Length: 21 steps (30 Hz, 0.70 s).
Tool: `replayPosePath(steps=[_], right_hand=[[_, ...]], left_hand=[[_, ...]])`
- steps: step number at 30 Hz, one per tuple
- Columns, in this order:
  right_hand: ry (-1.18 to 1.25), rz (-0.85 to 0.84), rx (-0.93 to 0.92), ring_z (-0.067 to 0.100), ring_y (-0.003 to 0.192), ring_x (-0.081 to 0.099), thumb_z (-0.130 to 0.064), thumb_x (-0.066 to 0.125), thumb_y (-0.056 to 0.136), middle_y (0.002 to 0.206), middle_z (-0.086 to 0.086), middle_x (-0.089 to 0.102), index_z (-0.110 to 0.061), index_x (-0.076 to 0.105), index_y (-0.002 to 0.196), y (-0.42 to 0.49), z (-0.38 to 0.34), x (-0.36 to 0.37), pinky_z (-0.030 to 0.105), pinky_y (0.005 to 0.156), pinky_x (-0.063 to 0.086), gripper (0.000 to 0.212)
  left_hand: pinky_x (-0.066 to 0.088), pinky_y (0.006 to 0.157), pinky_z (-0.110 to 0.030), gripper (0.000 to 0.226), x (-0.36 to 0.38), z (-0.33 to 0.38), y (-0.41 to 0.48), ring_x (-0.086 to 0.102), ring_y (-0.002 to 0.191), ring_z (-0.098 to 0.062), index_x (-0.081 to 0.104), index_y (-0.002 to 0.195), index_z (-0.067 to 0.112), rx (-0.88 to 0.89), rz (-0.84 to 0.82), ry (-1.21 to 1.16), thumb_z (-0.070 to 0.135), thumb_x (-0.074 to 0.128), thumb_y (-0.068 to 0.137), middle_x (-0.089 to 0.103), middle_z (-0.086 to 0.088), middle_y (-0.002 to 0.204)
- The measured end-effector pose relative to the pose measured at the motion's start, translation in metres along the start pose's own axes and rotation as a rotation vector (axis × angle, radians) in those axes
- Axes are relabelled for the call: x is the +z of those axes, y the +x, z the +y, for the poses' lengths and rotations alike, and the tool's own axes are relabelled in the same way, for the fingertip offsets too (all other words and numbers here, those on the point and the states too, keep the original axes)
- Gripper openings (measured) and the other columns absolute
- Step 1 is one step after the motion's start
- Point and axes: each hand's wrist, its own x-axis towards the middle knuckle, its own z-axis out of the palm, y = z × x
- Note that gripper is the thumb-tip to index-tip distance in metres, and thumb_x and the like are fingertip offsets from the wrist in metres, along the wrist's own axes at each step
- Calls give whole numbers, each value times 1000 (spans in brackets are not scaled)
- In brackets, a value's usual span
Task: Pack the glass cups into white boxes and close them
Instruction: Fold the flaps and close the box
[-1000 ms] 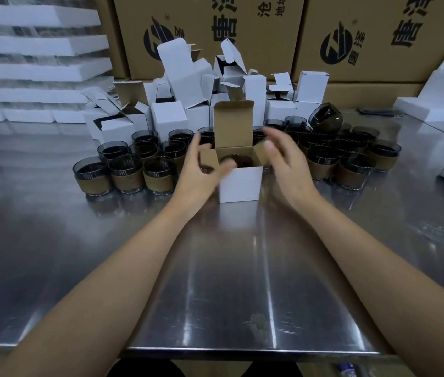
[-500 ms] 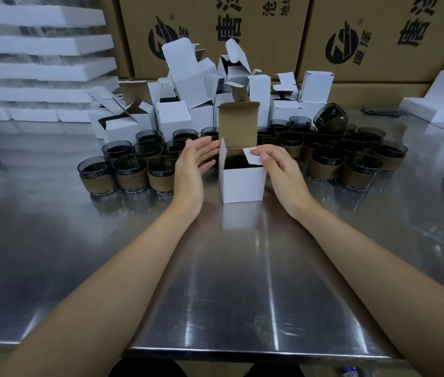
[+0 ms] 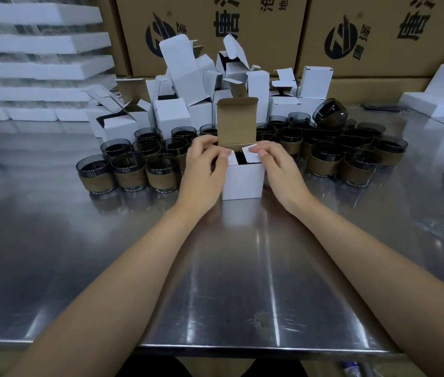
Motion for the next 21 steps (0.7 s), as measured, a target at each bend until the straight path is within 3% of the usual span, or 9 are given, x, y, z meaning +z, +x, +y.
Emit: replayPosePath(steps=[2, 5, 8, 10, 13, 16, 21], right_hand=[[-6, -3, 2, -8, 115, 46, -14, 44, 102, 125, -11, 51, -18, 65, 102, 0, 1, 0, 0, 92, 29, 21], [10, -23, -16, -7, 126, 41, -14, 47, 101, 134, -13, 46, -14, 66, 104, -1, 0, -3, -1, 96, 27, 20], [118, -28, 3, -13, 111, 50, -6, 50, 99, 135, -2, 53, -9, 62, 111, -1, -3, -3, 6, 92, 38, 17], [243, 5, 58, -4, 106, 58, -2, 49, 98, 132, 7, 57, -10, 53, 102, -1, -4, -2, 16, 88, 47, 10], [321, 31, 99, 6, 106, 61, 3, 33, 99, 126, 10, 61, -16, 45, 92, 0, -4, -6, 17, 78, 50, 24], [238, -34, 52, 15, 114, 59, -7, 33, 102, 125, 3, 61, -16, 52, 87, 1, -1, -10, 18, 81, 49, 26], [151, -125, -37, 6, 118, 54, -33, 48, 93, 129, -8, 55, -22, 53, 99, -1, 8, -15, 24, 93, 45, 13]], left_hand=[[36, 102, -16, 20, -1, 1, 1, 40, 126, -4, 68, 100, 8, -63, -2, -122, 8, 49, 97, 39, 4, 136], [37, 90, -5, 20, -4, 4, 2, 47, 112, 13, 66, 98, 6, -66, -55, -265, 0, 48, 95, 49, 6, 131], [43, 97, -18, 15, -3, 5, 1, 54, 117, -6, 55, 107, 11, -132, -32, -398, 1, 52, 96, 56, 0, 124], [45, 99, -24, 20, -2, 6, 1, 55, 119, -14, 45, 112, 14, -163, -16, -463, 5, 54, 96, 58, -6, 126], [39, 101, -17, 26, -5, 0, 2, 52, 117, -8, 55, 118, 9, -64, -51, -275, 0, 40, 98, 56, -3, 124], [32, 102, -10, 38, -11, -2, 3, 48, 116, -5, 65, 112, -1, -31, -90, -248, -8, 32, 96, 54, -5, 124], [32, 104, -14, 34, -15, -7, -1, 43, 125, -5, 58, 122, 5, 52, -197, -176, 21, 43, 96, 46, 0, 131]])
